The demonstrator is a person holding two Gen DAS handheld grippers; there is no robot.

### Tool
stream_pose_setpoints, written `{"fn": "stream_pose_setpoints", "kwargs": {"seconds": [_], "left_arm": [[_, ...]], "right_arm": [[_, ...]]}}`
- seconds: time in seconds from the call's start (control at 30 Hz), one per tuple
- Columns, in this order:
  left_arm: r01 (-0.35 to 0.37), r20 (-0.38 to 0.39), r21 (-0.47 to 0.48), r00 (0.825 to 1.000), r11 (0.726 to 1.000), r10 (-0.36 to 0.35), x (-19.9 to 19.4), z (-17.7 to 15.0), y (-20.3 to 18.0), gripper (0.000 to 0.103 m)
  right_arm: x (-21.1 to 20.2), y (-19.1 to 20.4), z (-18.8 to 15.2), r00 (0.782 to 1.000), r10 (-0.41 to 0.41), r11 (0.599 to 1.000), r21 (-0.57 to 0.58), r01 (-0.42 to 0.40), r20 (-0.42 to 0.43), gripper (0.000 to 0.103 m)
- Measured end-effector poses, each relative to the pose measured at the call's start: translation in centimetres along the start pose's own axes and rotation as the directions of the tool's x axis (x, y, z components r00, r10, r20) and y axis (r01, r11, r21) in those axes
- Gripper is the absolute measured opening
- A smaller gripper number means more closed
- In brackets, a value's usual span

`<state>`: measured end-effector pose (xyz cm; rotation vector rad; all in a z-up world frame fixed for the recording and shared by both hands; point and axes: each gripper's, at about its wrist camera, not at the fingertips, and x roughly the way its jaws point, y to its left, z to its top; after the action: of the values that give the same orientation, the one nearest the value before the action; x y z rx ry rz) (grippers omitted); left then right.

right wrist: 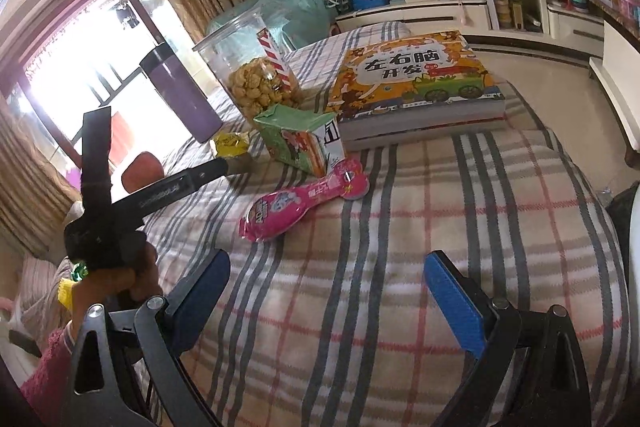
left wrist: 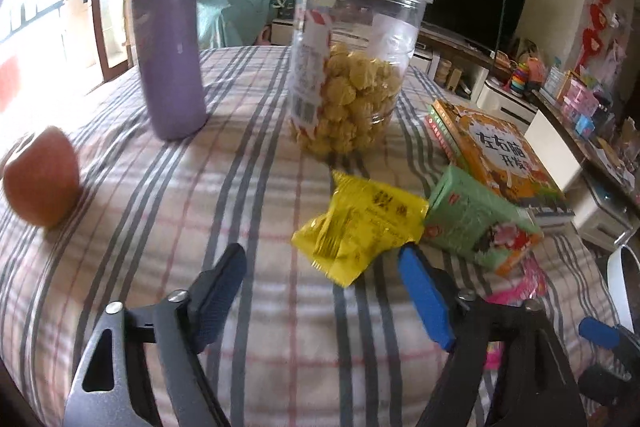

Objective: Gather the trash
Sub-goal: 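Grasp yellow snack wrapper with left gripper while right gripper grasps pink lollipop pack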

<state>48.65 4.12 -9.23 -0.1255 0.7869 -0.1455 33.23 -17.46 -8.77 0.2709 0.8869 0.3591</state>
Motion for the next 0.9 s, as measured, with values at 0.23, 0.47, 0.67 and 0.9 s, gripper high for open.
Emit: {"fn": "stream_pose_setpoints", "kwargs": {"seconds": [0.23,0.47,0.67,0.9], "left_arm": [[0.042,-0.003,0.047,0.999,0.998,-0.042,0.9,0.1,-0.9,0.024],[0.031,0.033,0.016,0.999,0.999,-0.031,-2.9,-2.3,0.2,0.024],[0.043,0.032,-0.087,0.999,0.995,-0.040,-6.7,-6.0,2.6,0.024],[0.060,0.031,-0.143,0.998,0.988,-0.056,-10.6,-9.3,3.6,0.024]], "right_arm": [[1.2,0.0,0.5,1.000,0.005,1.000,0.007,-0.005,-0.014,0.099],[2.1,1.2,0.8,1.000,0.016,1.000,-0.018,-0.016,-0.017,0.099],[4.3,3.5,1.2,0.999,-0.001,0.999,-0.049,-0.001,-0.046,0.098],[6.5,5.6,1.9,0.993,-0.111,0.994,-0.024,0.111,-0.024,0.096]]}}
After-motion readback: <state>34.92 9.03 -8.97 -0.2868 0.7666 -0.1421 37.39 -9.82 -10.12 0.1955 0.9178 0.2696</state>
